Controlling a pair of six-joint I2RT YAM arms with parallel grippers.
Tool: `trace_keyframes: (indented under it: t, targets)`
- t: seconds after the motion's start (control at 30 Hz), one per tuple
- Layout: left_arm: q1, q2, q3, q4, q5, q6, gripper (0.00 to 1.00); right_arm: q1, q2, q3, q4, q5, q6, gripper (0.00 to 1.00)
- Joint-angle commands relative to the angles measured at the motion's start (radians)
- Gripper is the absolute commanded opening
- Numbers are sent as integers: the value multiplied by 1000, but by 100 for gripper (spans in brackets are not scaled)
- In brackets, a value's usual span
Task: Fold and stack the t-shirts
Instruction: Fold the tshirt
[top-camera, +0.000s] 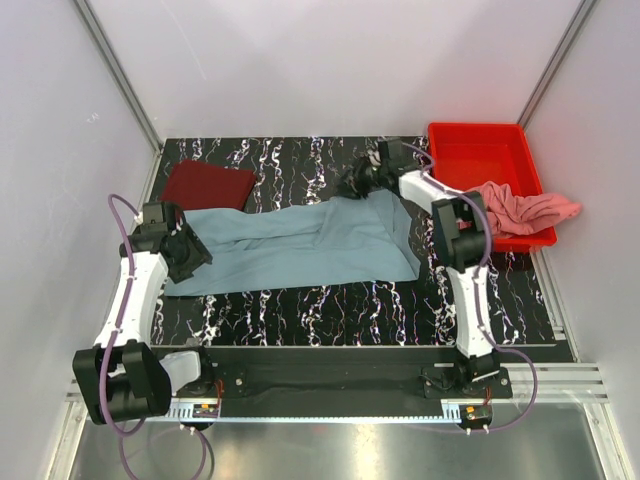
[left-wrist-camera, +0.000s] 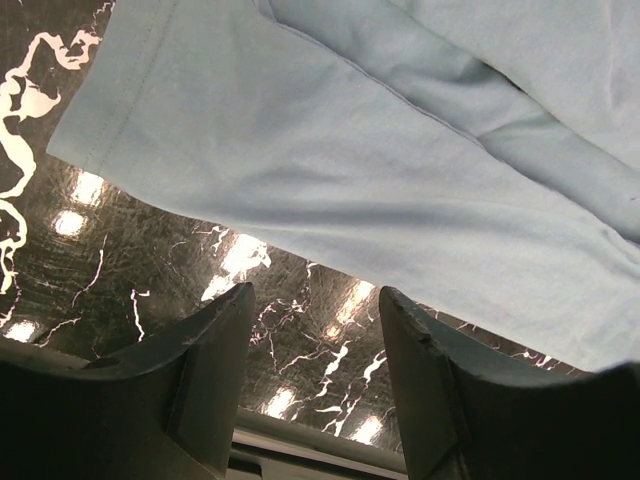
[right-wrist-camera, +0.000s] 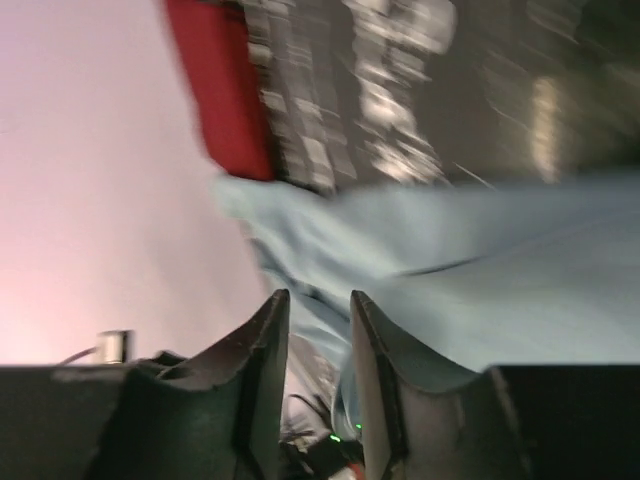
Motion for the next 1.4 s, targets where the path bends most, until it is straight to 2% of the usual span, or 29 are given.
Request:
trace_keyframes:
  t: [0.0,0.03,0.07,0.1,0.17,0.2,0.23,0.3,0.4,0.5,0.67,0.8,1.0,1.03,1.2,1.23,1.33,1.37]
  targets:
    - [-6,13,51,20,10,6,58,74,147,248,241,-137,246,39]
    - [-7,25,60,20,14,0,58,77,167,364,191,-159,245,43]
    - [-10,28,66,17,16,-2,57,70,147,382,140,-159,219,45]
    - [-15,30,77,20,17,-3,57,59,120,390,15,-124,105,52]
    - [-19,25,78,34,13,1,58,38,52,404,-156,-75,-44,58]
    - [-21,30,80,37,13,7,58,16,38,410,-307,-40,-159,59]
    - [-21,31,80,39,13,12,58,5,23,401,-371,-34,-204,59]
    - [-22,42,84,43,21,36,58,-4,-38,354,-516,49,-346,59]
    - [-41,69,95,66,67,82,58,-1,-149,185,-583,165,-488,59]
    - [-76,115,123,62,63,96,58,-2,-249,-40,-572,247,-562,59]
    - [-84,168,141,98,85,76,59,-2,-303,-168,-565,292,-594,60]
    - [-84,276,231,100,85,128,60,4,-319,-234,-546,288,-571,57]
    - [-102,586,491,-4,168,216,60,14,-330,-256,-564,472,-527,59]
    - [-113,612,542,-19,153,225,60,13,-326,-248,-561,497,-508,60]
    - [-176,712,601,-53,-34,251,64,19,-270,-141,-572,629,-323,69]
    - [-183,712,604,-47,-44,268,68,25,-243,-119,-584,635,-304,70]
    - [-208,705,627,-59,-70,305,72,60,-233,-73,-603,663,-258,75]
    - [-211,695,629,-63,-64,305,72,65,-237,-73,-601,693,-223,80]
